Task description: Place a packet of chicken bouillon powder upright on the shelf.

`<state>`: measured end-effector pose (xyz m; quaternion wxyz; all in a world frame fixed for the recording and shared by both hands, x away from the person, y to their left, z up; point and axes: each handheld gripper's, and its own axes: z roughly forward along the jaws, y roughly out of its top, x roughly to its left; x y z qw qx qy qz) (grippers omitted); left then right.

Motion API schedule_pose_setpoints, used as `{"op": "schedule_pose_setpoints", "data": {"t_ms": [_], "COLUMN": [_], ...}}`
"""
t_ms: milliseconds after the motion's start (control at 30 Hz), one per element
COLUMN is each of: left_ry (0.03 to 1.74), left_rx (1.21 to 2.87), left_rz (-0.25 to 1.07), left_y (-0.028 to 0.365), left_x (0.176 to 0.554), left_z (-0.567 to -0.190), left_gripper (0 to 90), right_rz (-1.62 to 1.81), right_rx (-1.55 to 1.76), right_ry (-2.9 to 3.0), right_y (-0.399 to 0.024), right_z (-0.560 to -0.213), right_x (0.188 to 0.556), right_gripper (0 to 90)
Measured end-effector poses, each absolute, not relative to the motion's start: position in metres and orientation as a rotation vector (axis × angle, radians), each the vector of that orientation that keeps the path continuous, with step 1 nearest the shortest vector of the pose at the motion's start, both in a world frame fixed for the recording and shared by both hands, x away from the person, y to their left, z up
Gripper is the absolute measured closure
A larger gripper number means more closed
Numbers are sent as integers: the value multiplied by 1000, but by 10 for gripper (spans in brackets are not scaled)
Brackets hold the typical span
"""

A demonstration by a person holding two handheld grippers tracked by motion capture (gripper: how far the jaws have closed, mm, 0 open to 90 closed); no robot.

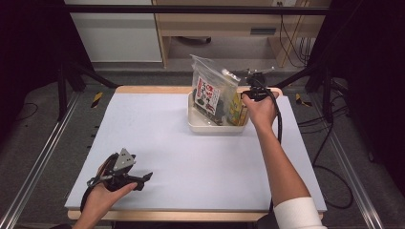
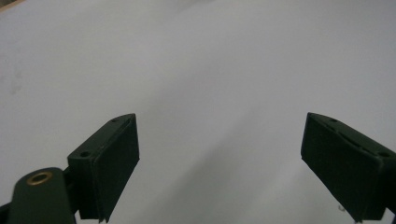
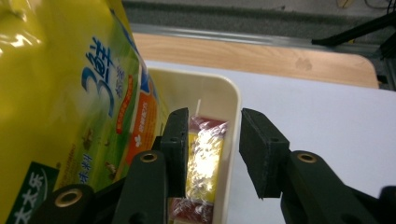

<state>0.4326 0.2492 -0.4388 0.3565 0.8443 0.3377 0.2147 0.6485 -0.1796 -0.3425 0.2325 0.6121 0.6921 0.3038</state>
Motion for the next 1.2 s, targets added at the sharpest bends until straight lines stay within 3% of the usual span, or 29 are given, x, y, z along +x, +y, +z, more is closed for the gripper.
{"op": "schedule_pose_setpoints", "data": {"t_ms": [767, 1200], "left_ry": [921, 951], "left_rx": [2138, 2104], "left_rz": [587, 610], "left_y": [262, 267], "left_x": [433, 433], "left_z": [-438, -436], "left_gripper": [107, 89], "right_rz": [1078, 1110], "right_rx": [1508, 1392], "right_ry": [1840, 1846], "right_y": [-196, -191], "right_z": [-302, -294], "right_x": [582, 550], "right_gripper": [622, 549]}}
